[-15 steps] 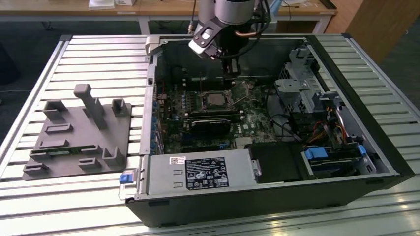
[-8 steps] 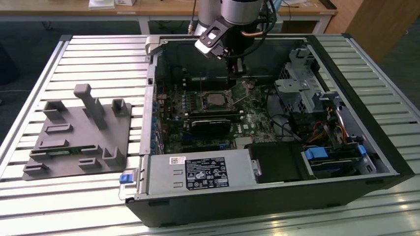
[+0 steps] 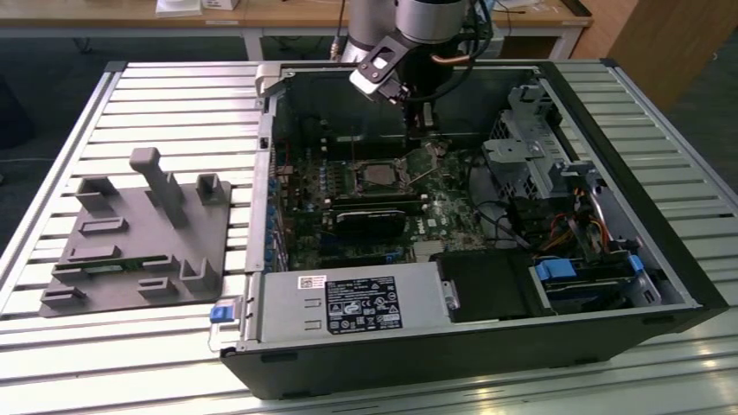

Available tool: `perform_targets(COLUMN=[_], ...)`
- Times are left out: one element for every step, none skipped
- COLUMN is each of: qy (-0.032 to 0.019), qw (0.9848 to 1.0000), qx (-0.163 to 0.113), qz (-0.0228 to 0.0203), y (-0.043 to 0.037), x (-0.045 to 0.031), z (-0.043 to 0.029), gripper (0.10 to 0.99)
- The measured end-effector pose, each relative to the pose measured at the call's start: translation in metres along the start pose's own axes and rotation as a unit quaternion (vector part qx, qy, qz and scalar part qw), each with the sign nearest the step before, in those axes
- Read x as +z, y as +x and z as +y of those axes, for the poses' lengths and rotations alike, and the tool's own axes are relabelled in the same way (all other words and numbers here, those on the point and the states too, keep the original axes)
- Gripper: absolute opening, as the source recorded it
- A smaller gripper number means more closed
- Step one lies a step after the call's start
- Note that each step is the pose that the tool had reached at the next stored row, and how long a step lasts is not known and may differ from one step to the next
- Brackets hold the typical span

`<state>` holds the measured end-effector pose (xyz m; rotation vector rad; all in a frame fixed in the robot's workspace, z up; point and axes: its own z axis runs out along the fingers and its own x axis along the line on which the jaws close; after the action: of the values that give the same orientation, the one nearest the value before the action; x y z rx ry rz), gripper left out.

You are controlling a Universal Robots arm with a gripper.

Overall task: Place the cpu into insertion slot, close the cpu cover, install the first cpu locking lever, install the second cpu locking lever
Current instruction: 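Close the cpu cover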

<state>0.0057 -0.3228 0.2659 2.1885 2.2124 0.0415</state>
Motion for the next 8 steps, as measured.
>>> perform_targets(qy=[0.0,0.0,0.0,0.0,0.0,0.0,0.0,0.0], qw=[1.0,1.0,1.0,1.0,1.0,1.0,1.0,1.0], qx=[0.0,0.0,0.0,0.0,0.0,0.0,0.0,0.0], qz=[0.0,0.0,0.0,-0.0001,-0.0001,0.0,0.0,0.0], y=[0.0,0.0,0.0,0.0,0.0,0.0,0.0,0.0], x=[0.0,0.0001,0.0001,0.0001,0.0002,0.0002,0.0002,0.0003], z=[0.0008,0.0016,0.0027,0.0039,0.0048,0.0056,0.0065,0.0073], gripper=[0.106,0.106,0.106,0.106,0.106,0.106,0.106,0.106])
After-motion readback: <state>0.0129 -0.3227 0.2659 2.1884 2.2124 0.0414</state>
